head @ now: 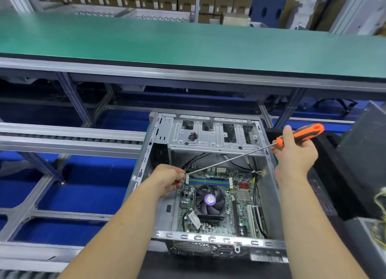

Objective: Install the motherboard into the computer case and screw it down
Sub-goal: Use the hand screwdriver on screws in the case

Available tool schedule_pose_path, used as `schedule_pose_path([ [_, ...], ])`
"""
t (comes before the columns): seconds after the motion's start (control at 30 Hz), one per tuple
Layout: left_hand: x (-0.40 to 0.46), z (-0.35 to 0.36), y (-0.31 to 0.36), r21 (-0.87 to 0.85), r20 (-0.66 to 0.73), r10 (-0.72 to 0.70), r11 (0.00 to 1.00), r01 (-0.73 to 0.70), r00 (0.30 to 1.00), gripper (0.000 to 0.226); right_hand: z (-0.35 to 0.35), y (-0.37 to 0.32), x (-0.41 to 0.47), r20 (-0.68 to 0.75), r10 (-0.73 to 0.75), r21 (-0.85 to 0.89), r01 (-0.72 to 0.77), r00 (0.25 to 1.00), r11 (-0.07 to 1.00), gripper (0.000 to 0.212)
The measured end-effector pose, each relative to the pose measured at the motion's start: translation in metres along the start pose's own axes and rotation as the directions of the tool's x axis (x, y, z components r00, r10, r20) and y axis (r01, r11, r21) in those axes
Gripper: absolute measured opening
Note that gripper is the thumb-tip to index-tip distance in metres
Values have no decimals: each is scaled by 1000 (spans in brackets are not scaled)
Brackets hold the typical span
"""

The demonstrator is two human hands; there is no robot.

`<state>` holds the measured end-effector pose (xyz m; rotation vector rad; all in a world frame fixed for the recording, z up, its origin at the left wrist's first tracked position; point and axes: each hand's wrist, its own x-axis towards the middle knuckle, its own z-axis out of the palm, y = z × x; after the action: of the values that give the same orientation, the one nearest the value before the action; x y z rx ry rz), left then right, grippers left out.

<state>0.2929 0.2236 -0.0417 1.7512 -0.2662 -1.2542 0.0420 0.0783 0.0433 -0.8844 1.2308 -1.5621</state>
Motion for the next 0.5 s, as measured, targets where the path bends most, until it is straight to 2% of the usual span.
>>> schedule_pose_path([
  [0.17, -2, -1, 0, 60, 0, 16, 998, -15, 1000, 13, 2, -1, -1, -4, 1, -1, -1, 1000, 1000, 14],
  [0.5, 1, 0, 2, 6, -4, -30, 1000, 30, 1000, 14, 5, 0, 1, -18, 8, -7, -8, 1000, 1000, 15],
])
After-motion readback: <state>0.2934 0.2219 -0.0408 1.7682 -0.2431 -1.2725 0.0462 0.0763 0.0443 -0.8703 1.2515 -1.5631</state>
